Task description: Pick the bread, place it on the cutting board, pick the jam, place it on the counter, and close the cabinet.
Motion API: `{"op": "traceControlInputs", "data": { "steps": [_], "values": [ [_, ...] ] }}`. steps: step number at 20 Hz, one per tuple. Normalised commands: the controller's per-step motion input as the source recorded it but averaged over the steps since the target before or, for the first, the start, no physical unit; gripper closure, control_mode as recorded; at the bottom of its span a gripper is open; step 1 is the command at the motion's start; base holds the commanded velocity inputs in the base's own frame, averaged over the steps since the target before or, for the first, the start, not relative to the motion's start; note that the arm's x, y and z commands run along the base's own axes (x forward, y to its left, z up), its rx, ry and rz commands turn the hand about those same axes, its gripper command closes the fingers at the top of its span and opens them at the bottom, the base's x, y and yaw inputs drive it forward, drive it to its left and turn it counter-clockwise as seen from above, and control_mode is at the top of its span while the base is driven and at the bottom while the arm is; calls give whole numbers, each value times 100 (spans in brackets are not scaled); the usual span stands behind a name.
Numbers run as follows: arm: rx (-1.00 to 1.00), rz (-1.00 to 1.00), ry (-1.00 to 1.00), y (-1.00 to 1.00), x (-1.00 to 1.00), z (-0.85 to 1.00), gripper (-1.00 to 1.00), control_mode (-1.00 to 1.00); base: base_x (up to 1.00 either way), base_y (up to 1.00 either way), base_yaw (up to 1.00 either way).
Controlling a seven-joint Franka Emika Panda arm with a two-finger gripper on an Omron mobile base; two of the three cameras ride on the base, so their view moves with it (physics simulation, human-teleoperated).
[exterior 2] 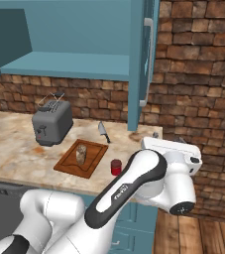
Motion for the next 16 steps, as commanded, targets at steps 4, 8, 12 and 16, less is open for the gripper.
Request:
{"op": "traceControlInputs", "data": {
  "steps": [4, 8, 12, 16],
  "values": [
    [1, 0, 0, -11, -10, 13, -100, -100, 0, 0, 0],
    [1, 0, 0, -9, -12, 14, -100, -100, 0, 0, 0],
    [0, 0, 0, -6, -18, 10, -100, -100, 0, 0, 0],
    [0, 0, 0, -6, -18, 7, -100, -100, 0, 0, 0]
  ]
}}
